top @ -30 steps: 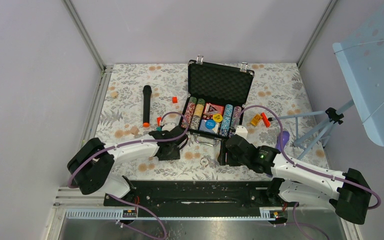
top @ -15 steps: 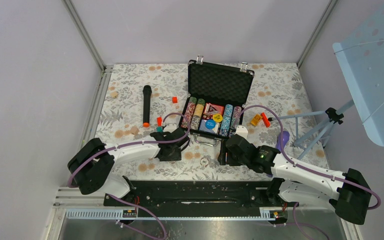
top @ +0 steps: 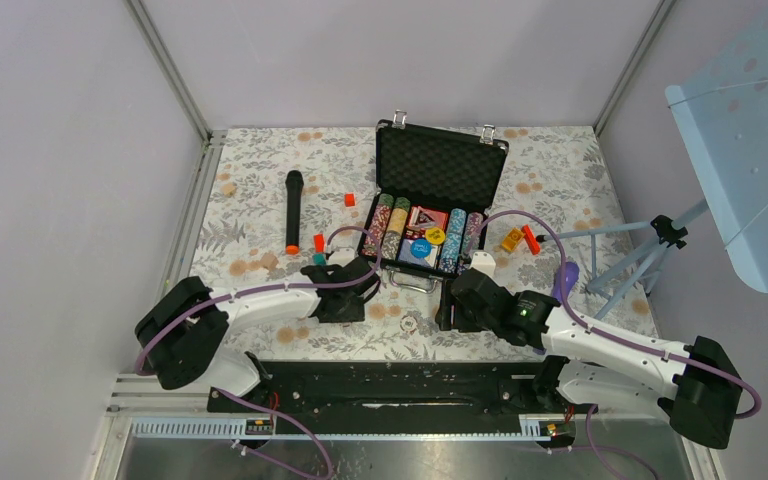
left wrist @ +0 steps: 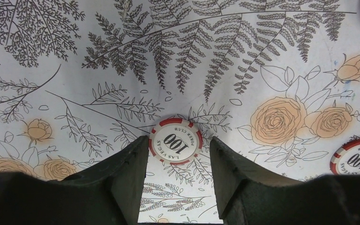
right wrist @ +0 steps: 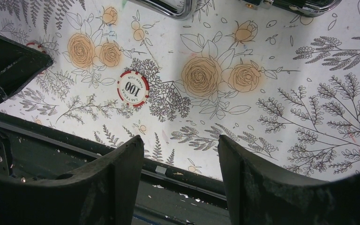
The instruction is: Pack up texas hold em set
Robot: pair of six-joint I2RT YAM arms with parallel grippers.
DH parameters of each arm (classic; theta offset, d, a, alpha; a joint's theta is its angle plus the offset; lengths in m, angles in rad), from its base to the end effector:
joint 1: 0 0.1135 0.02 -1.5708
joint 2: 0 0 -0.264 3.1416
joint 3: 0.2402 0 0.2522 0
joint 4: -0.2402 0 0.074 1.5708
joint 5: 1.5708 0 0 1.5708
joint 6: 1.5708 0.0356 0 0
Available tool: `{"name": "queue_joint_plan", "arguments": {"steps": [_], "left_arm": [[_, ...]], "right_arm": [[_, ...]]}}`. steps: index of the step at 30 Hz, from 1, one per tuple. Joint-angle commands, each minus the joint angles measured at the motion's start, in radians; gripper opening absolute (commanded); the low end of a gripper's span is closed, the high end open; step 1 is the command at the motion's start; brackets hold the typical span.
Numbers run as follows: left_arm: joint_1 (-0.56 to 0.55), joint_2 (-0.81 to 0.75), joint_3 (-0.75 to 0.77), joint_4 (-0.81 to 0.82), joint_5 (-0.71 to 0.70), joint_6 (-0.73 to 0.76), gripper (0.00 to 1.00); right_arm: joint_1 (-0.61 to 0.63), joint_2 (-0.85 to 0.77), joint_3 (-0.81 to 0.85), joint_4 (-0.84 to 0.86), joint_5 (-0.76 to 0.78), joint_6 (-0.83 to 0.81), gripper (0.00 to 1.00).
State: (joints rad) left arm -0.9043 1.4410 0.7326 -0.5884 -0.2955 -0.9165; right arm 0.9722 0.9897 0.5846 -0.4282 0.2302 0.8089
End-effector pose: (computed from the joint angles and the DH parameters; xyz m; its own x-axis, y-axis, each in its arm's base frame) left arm 0.1566 -0.1823 0.1574 -0.9202 -0.0579 -0.3871 -0.0443 0.9980 -0.0441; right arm 0.1177 0.1581 0.2123 -0.8073 0.0666 -0.5864 -0.1938 0.9086 0.3700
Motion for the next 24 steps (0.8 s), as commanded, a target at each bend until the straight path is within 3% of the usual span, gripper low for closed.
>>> {"name": "queue_joint_plan", "arguments": {"steps": [1,24], "left_arm": [[-0.015,0.026,-0.063,-0.007,0.078,-0.038,0.5],[-0.032,0.006,-0.03,0.001,0.073,-0.006,0.41]], "right_arm": [[-0.01,0.006,0.009,0.007,0.002,0.004,0.66],[-0.01,0.012,0.015,0.008,-0.001,0.01,0.66]]}}
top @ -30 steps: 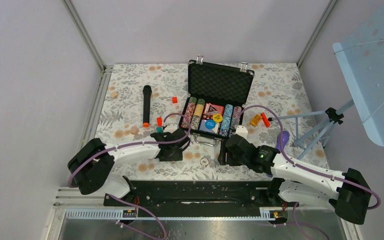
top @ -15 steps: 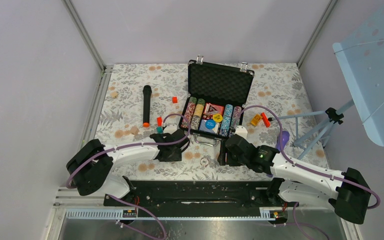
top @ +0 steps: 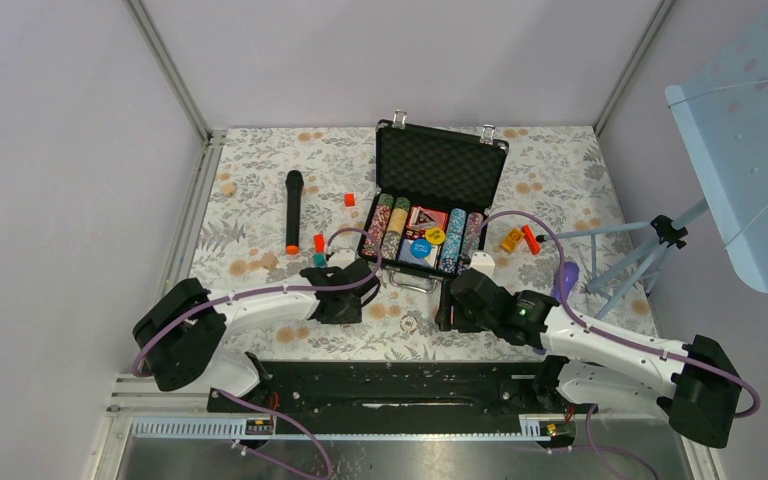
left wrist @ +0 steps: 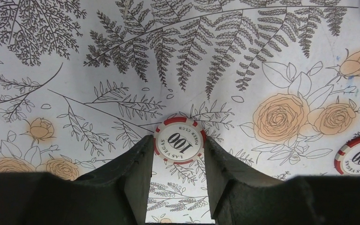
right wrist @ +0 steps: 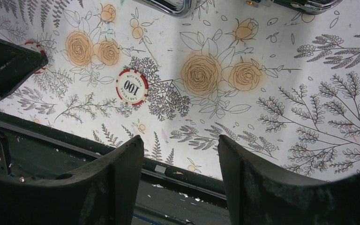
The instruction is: Pack up texas hold em set
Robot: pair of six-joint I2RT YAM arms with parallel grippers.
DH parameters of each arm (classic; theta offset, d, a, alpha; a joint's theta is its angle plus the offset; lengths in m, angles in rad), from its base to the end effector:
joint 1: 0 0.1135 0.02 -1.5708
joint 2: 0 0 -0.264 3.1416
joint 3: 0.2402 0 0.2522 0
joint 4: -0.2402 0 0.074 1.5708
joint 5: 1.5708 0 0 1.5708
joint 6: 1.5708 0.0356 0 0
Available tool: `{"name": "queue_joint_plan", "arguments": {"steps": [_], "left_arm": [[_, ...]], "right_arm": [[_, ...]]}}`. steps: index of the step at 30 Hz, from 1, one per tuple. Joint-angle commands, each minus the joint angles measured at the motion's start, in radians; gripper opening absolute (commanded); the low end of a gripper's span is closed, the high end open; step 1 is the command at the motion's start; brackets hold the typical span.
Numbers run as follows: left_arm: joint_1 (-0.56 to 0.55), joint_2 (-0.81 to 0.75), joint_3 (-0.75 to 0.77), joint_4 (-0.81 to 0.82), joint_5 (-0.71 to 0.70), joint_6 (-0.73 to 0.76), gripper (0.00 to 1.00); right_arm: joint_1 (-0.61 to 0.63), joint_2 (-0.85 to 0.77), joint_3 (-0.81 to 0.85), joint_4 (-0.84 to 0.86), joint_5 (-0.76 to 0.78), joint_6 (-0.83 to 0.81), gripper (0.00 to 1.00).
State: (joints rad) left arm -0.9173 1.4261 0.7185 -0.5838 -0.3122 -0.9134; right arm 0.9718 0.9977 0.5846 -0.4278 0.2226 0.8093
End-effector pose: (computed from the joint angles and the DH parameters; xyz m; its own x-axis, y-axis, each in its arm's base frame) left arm 0.1527 -0.1814 0.1574 -0.9144 -0.0449 -0.4022 -0.0323 0.9988 -0.0379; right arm 0.1180 0.1589 0.2109 -0.8129 0.0613 -0.5792 -0.1944 0.9088 0.3691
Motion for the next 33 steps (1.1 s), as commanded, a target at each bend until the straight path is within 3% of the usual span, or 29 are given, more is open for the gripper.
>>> {"name": "queue_joint_plan", "arguments": {"steps": [1,25,33], "left_arm": [[-0.019,0.02,-0.009,-0.004,0.089,-0.004,0.41],[-0.02,0.028,0.158,-0.069,0.06,0.072,0.42],[-0.016,0.001,0.07,-0.054,0.058,0.04,0.59]], "right_arm": [[-0.01,0.005,0.019,0.008,0.005,0.01,0.66],[-0.017,0.041,0.034,0.033,-0.041,0.018,0.66],[-0.017,0.054,0.036,0.034,-0.05,0.013,0.66]]}}
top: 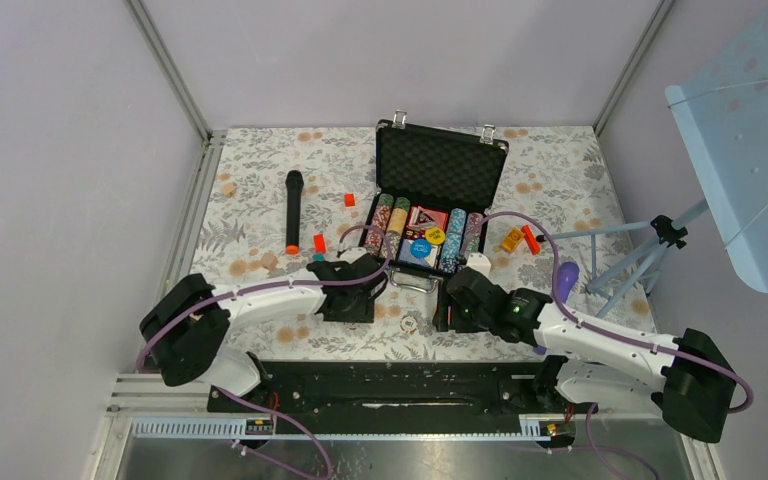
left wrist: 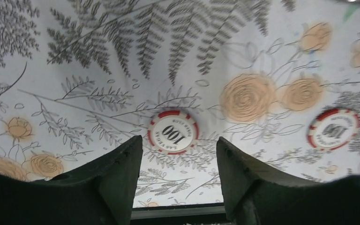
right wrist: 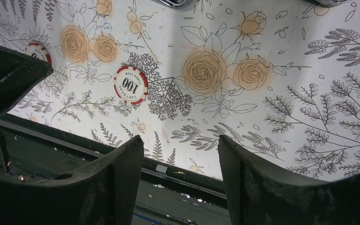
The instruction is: Pack up texas hold em set
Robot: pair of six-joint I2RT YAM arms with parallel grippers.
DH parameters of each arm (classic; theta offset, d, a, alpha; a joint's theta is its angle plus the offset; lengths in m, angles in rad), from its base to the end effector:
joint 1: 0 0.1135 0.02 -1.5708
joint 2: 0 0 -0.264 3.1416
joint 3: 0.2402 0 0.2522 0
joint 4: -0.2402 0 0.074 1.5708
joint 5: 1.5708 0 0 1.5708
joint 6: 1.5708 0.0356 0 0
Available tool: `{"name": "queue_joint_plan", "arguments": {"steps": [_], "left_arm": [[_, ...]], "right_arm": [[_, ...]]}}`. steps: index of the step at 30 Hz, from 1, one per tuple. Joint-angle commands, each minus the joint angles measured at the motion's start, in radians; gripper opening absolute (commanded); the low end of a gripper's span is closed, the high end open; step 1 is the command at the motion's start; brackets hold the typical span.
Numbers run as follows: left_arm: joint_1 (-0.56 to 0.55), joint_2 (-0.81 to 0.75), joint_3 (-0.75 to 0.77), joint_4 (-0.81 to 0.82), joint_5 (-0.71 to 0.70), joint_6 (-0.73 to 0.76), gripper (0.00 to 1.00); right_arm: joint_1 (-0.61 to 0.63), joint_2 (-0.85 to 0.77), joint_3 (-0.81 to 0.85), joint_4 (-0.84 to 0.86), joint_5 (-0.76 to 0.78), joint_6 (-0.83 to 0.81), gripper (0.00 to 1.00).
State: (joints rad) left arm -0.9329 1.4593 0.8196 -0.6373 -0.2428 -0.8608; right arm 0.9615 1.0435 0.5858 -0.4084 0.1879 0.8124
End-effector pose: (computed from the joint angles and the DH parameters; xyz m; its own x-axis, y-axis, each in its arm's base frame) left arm 0.1584 -0.1993 0.1739 -0.9315 0.0204 -0.3633 0.0490 0.9964 -0.0696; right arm 0.1222 0.1635 0.2042 -0.8344 0.0505 -0.5488 -0.1899 0.9084 0.3724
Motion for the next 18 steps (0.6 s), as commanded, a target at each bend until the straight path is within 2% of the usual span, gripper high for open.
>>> {"name": "queue_joint_plan", "arguments": {"steps": [1,11,18], "left_arm": [[-0.001,-0.031,-0.034,-0.001,-0.011,-0.014,0.61],[0.004,-0.027,-0.079,0.028,-0.006,-0.023,0.61],[0.011,-0.007,-0.081,0.056,0.01,-0.012,0.56]], "right_arm": [[-0.007,0.009,0.035,0.015,-0.016,0.01,0.66],[-0.008,0.006,0.03,0.013,-0.016,0.011,0.66],[-0.009,0.0,0.024,0.013,-0.013,0.014,0.67]]}}
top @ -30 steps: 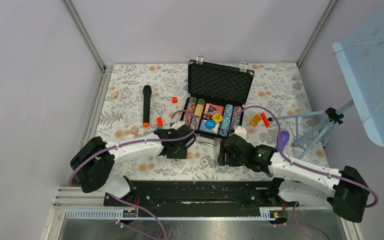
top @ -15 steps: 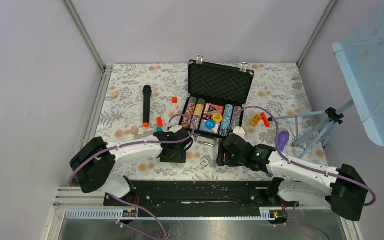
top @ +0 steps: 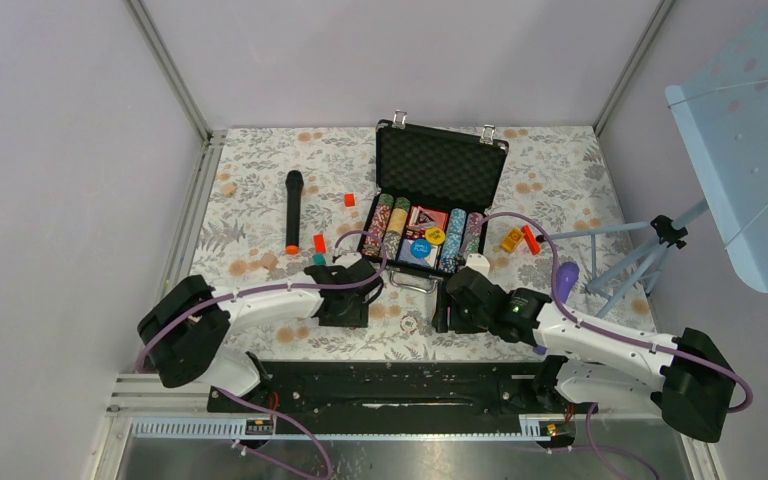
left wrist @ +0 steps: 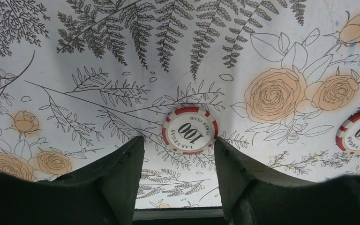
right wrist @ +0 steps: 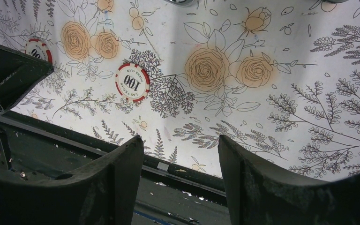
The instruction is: Pack up texas hold em set
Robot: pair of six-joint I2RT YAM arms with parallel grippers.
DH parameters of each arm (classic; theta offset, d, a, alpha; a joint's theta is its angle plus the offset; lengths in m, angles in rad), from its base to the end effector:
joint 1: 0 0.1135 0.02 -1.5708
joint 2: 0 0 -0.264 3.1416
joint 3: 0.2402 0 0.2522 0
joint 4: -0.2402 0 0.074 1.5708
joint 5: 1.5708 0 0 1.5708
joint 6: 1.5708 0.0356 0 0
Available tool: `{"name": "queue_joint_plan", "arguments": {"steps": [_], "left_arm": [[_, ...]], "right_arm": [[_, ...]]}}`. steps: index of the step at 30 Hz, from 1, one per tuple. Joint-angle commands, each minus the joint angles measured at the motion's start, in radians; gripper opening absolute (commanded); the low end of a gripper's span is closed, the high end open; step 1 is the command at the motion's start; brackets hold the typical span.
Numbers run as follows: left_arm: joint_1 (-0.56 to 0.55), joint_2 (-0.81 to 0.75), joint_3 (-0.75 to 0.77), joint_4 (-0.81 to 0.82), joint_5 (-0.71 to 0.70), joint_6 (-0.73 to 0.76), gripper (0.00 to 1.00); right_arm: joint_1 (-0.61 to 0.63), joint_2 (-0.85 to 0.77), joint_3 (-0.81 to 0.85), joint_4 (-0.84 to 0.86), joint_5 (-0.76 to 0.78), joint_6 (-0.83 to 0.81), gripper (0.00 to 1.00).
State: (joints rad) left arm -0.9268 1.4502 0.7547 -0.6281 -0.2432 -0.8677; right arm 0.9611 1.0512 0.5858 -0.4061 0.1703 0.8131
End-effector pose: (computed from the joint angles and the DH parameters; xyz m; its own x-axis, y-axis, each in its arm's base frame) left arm 0.1517 -0.1878 0.1594 -0.9415 0.0209 -0.3363 0.0349 0.9988 -0.0357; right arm 0.1223 0.1646 0.2029 -0.8427 0.0437 -0.5366 -0.1940 0.9051 0.3784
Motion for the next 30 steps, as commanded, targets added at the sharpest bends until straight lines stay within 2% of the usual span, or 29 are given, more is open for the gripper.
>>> {"name": "queue_joint_plan", "arguments": {"steps": [1,12,20,30], "left_arm": [[0.006,0.006,-0.013,0.049,0.009,-0.004,0.55],[0.006,0.044,0.012,0.056,0.002,0.009,0.52],[0.006,0.059,0.024,0.057,0.006,0.016,0.47],[0.005,0.035,0.018,0.054,0.013,0.018,0.35]], "right_arm": [[-0.009,-0.009,0.023,0.011,0.005,0.015,0.66],[-0.009,-0.012,0.019,0.011,0.005,0.013,0.66],[-0.01,-0.016,0.017,0.008,0.007,0.011,0.67],[-0.01,-0.014,0.019,0.005,0.006,0.012,0.66]]}}
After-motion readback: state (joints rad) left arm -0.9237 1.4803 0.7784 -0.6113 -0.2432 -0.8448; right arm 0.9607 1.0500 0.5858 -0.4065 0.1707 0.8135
